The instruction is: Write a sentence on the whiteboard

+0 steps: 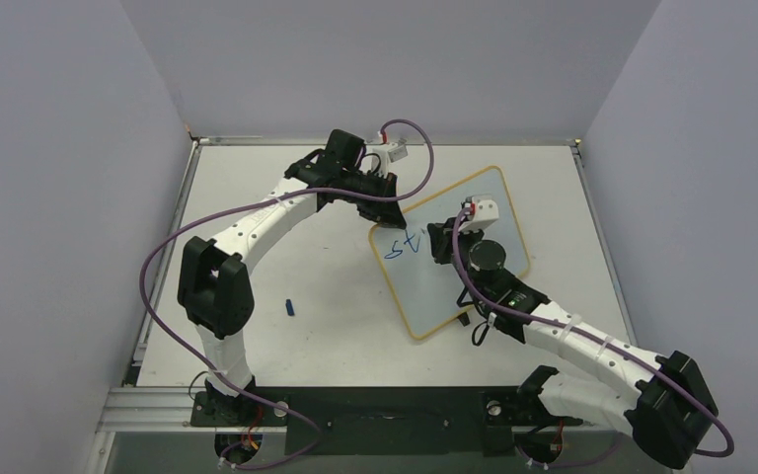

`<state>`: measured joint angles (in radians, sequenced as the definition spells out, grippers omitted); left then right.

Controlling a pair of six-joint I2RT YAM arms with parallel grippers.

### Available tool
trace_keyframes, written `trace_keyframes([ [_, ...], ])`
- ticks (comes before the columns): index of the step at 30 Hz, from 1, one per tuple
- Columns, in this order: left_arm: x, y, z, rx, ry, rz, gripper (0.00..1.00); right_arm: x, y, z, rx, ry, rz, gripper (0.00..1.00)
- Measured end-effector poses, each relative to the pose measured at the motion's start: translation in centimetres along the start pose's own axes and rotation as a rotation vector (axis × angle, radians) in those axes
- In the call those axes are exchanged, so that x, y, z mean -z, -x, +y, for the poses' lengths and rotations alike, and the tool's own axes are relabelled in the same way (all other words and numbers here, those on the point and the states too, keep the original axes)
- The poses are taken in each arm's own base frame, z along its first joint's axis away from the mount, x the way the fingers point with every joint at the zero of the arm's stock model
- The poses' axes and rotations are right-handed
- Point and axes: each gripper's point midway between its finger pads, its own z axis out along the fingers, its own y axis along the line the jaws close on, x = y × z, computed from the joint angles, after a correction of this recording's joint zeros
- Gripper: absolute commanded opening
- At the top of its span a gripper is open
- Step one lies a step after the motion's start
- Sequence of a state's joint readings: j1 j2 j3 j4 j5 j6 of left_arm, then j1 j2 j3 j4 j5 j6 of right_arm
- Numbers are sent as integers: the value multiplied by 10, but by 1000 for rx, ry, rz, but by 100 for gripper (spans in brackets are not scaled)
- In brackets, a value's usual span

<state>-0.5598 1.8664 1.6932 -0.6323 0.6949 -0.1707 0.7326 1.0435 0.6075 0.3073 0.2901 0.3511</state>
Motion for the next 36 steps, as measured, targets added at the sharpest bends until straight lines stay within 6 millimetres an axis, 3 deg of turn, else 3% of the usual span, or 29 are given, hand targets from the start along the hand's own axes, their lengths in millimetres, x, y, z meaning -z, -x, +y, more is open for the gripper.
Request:
trace_keyframes([
  [13, 1, 0, 3, 5, 7, 0, 0, -3, 1, 7, -28, 27, -4, 0],
  [23, 1, -1, 4, 4, 10, 1, 0, 6, -14, 11, -89, 72, 11, 0],
  [36, 1, -1, 3, 0, 9, 1, 0, 14, -23, 0, -80, 30, 50, 0],
])
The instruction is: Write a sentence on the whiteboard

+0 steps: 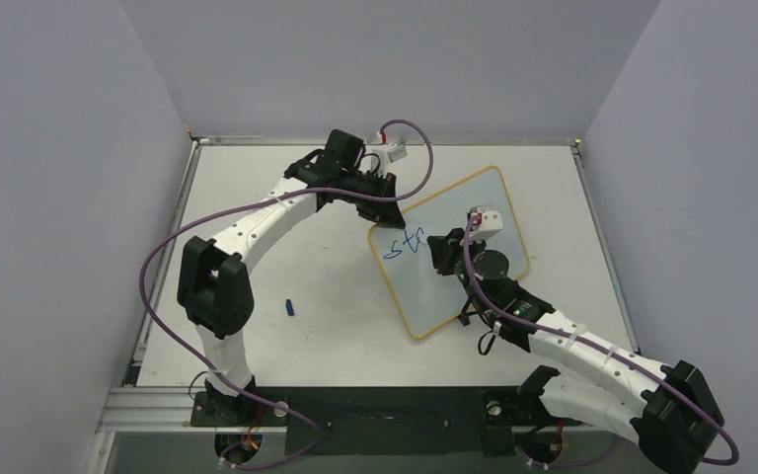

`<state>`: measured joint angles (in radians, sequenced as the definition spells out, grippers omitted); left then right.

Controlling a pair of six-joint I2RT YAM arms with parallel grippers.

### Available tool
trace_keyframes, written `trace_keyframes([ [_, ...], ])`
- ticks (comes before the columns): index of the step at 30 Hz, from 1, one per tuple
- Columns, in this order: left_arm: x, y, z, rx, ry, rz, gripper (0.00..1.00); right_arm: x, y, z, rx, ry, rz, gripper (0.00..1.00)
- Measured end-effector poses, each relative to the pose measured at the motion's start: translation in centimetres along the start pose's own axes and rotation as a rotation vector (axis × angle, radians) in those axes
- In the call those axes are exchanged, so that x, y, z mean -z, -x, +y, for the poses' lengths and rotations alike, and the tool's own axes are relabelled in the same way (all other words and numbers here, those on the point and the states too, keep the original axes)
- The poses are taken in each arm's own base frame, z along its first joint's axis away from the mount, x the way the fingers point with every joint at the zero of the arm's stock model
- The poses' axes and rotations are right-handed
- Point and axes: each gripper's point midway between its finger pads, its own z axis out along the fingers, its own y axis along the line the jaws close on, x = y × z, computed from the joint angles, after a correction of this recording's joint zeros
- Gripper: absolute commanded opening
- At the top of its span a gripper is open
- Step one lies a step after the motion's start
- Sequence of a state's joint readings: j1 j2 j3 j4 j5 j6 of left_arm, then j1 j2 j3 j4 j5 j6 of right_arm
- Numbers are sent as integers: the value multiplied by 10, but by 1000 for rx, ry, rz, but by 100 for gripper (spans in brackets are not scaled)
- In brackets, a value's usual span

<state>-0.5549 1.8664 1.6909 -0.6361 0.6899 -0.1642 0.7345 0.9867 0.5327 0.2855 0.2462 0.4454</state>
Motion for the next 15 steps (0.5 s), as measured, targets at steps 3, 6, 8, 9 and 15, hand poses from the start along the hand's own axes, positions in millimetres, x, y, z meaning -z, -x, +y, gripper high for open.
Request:
trace_keyframes([
  [3, 0, 0, 0, -3, 0, 0, 0, 0, 0, -2, 5, -11, 3, 0],
  [6, 0, 0, 0, -4, 0, -1, 0, -1, 2, -3, 17, -26, 9, 0],
  [8, 0, 0, 0, -4, 0, -1, 0, -4, 6, -3, 26, -36, 12, 0],
  [9, 0, 0, 0, -4, 0, -1, 0, -5, 8, -2, 32, -40, 12, 0],
  [15, 1, 1, -1, -6, -4, -2, 0, -15, 26, 6, 56, -44, 4, 0],
])
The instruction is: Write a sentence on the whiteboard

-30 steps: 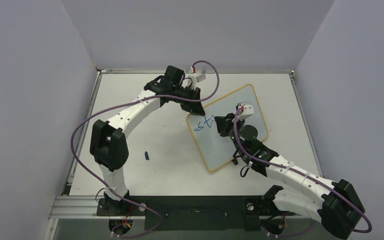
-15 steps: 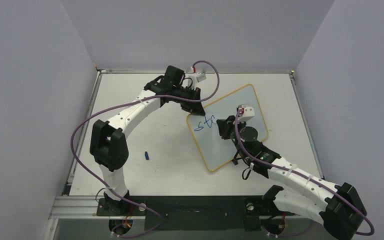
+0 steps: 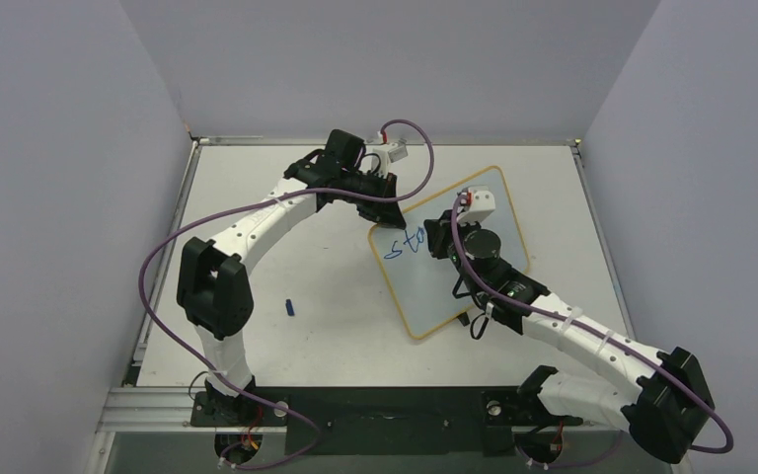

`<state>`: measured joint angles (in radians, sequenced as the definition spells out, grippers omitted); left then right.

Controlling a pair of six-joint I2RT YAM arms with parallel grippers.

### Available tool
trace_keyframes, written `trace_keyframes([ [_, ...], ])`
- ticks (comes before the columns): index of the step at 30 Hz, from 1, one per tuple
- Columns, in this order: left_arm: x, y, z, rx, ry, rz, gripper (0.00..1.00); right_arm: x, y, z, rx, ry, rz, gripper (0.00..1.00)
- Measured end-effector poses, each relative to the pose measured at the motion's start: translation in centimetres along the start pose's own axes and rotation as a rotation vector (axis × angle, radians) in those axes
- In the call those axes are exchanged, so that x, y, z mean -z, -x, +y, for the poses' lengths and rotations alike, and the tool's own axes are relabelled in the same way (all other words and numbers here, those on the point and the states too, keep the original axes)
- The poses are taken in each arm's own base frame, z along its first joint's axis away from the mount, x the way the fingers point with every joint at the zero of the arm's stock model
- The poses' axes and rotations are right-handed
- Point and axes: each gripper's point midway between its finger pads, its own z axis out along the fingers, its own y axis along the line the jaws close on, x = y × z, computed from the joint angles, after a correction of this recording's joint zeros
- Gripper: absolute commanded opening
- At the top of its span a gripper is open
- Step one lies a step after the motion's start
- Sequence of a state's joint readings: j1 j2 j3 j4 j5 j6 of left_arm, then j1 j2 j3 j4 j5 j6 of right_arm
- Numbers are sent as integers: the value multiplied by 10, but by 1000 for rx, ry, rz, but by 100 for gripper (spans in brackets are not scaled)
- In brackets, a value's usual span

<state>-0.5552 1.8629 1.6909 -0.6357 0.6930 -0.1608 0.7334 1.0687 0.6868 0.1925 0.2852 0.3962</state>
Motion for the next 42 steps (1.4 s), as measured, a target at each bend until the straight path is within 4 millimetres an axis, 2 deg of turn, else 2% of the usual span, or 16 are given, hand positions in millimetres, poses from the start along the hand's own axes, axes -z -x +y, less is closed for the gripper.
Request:
trace_keyframes([
  [4, 1, 0, -3, -5, -3, -1, 0, -1, 10, 4, 6, 4, -8, 0],
  [9, 1, 0, -5, -6, -4, 1, 0, 3, 11, 2, 10, 1, -2, 0],
  [16, 1, 0, -5, -6, -4, 1, 0, 10, 23, -2, -1, -15, -38, 0],
  [23, 2, 0, -5, -7, -4, -1, 0, 6, 14, -6, 9, -37, -18, 0],
  [27, 3, 0, -5, -9, 2, -2, 0, 6, -2, -12, 22, -53, 10, 0],
  [38, 3, -1, -5, -5, 2, 2, 0, 20, -23, -26, 17, -66, 38, 0],
  [42, 2, -1, -5, -5, 3, 2, 0, 20, -24, -26, 17, -67, 41, 0],
])
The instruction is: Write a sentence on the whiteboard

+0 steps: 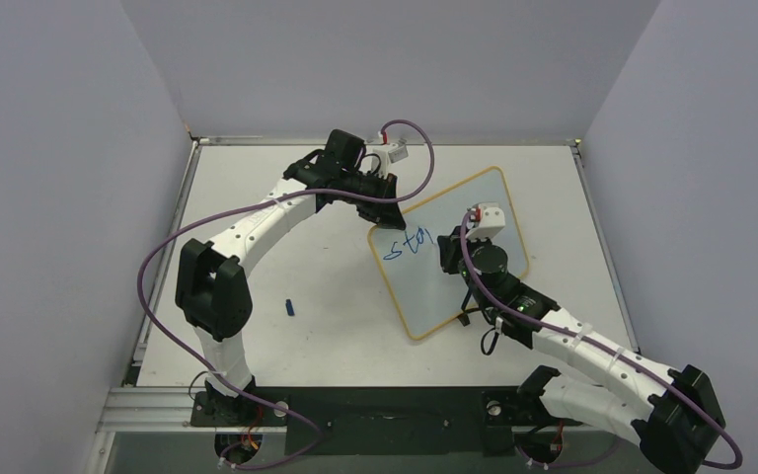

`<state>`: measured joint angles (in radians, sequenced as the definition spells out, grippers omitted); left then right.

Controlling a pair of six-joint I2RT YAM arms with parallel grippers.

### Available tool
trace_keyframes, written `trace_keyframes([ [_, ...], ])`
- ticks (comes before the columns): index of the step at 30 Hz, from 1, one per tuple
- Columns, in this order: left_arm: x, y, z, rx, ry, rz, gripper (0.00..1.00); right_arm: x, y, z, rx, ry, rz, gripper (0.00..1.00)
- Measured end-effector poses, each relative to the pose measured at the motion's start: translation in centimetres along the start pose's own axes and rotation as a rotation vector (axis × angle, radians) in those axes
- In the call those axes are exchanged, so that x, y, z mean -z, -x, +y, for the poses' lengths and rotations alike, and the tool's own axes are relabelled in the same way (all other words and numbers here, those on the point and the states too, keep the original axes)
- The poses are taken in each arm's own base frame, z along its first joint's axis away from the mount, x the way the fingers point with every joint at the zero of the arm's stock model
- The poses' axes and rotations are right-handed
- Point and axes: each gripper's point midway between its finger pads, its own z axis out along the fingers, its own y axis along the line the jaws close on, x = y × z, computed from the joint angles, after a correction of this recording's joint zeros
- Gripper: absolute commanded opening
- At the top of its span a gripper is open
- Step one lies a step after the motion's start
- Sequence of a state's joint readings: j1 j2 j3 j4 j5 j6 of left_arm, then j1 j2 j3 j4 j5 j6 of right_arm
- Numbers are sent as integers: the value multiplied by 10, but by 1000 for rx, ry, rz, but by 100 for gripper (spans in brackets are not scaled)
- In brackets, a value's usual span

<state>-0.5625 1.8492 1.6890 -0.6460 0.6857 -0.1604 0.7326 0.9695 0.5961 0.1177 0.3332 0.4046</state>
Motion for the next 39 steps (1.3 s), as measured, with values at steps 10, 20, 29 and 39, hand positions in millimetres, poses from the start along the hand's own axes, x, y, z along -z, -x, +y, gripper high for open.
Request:
trace_keyframes([
  [10, 0, 0, 1, 0, 5, -1, 0, -12, 19, 11, 21, 1, -14, 0],
  [20, 0, 0, 1, 1, 6, -1, 0, -23, 35, 9, 36, -20, -32, 0],
  [29, 0, 0, 1, 4, 6, -1, 0, -27, 40, -6, 24, -58, -40, 0],
  [39, 0, 0, 1, 5, 7, 0, 0, -18, 26, -10, -20, -40, -19, 0],
])
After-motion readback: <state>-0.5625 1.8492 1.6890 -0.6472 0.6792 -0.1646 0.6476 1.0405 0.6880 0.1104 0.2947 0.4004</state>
